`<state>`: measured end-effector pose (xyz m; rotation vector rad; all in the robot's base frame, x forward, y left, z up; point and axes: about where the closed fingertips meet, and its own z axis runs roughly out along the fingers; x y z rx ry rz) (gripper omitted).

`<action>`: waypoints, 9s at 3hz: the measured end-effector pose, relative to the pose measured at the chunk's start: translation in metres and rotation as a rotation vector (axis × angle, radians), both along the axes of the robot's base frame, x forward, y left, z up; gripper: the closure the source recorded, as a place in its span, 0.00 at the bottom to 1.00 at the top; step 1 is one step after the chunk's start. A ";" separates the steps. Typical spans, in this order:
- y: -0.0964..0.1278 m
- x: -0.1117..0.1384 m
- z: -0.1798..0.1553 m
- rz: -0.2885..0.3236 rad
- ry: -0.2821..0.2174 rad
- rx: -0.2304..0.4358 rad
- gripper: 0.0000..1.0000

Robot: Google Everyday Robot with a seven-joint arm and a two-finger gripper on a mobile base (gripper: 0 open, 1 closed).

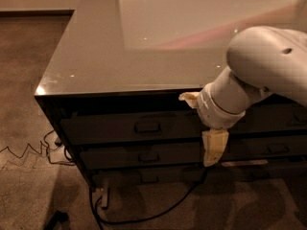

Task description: Open top drawer

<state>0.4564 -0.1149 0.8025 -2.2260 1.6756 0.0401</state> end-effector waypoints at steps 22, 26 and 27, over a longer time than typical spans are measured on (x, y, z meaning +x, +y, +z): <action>-0.010 0.031 -0.143 -0.153 0.233 -0.061 0.17; -0.018 0.009 -0.140 -0.138 0.268 -0.086 1.00; -0.018 0.009 -0.133 -0.138 0.268 -0.086 1.00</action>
Offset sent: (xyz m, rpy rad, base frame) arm 0.0436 0.0066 -0.1102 -0.0080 0.2316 -0.0682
